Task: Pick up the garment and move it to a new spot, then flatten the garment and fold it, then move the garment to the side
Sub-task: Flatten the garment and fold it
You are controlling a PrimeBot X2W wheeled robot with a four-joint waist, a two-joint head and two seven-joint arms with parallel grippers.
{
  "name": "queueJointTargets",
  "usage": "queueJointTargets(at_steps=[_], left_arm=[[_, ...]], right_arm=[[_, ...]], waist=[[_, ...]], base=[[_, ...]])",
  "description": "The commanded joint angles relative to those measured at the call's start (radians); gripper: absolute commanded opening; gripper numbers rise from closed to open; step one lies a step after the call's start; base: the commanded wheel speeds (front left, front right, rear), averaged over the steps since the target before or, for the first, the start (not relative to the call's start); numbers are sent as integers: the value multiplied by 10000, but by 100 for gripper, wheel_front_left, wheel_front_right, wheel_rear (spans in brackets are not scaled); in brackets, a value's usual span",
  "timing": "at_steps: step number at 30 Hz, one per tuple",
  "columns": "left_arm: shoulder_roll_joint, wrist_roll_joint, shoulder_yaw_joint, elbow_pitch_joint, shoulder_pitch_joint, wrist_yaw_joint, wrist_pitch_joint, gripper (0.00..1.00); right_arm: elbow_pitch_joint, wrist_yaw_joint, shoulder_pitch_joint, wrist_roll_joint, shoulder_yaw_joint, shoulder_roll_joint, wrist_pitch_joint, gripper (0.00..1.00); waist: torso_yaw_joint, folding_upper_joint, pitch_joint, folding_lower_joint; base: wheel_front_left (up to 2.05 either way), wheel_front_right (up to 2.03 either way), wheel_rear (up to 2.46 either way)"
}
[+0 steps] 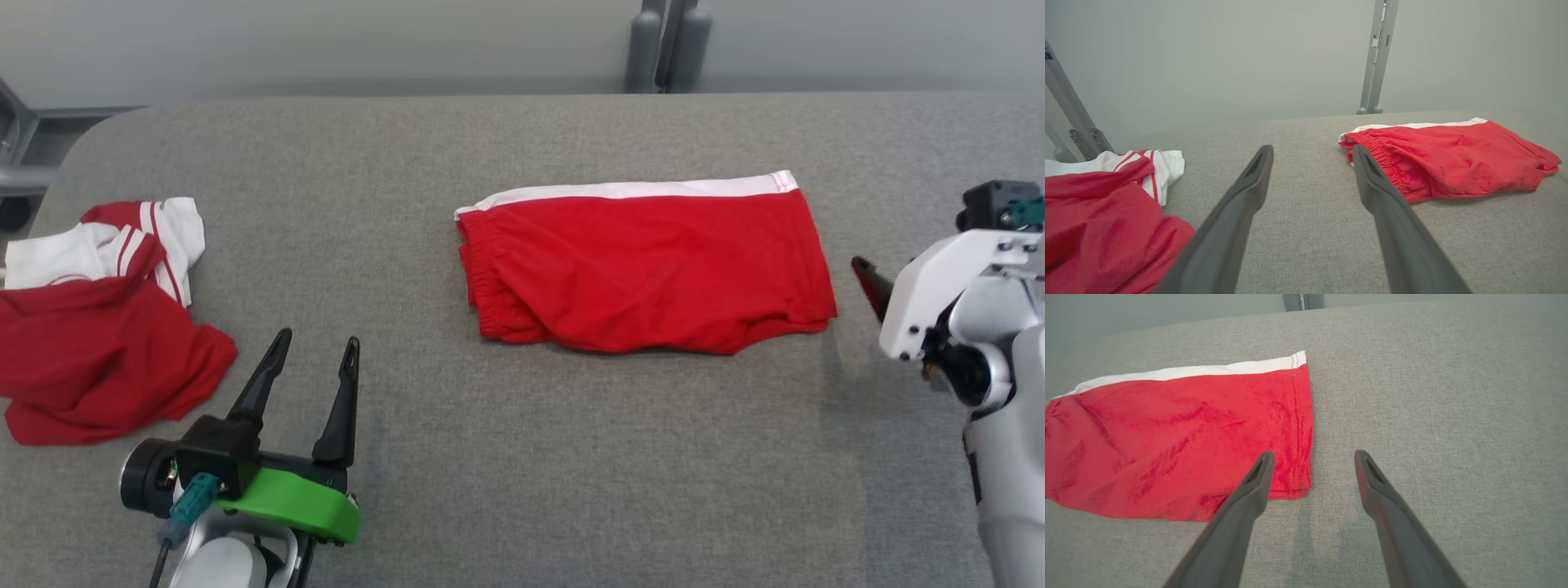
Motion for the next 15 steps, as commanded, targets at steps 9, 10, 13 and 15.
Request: queueJointTargets(at_steps=[9, 10, 13, 15], left_arm=[[80, 199, -130, -341, -525, 45, 25, 100], [80, 195, -145, -352, -534, 40, 28, 100], [71, 208, -213, -395, -591, 38, 31, 100], [42, 205, -264, -422, -656, 21, 42, 100]], right_arm=[[862, -1, -1547, 408, 80, -732, 1195, 100], [975, -1, -1672, 442, 98, -751, 1310, 100], [1297, -1, -2005, 347, 90, -899, 1614, 100], [1499, -1, -2218, 216, 16, -964, 1782, 100]], waist=[[1194, 0, 1518, 0], [1241, 0, 1569, 0], [1355, 0, 1744, 0], [1426, 0, 1868, 0]], base=[[0, 0, 0], [0, 0, 0], [0, 0, 0], [0, 0, 0]])
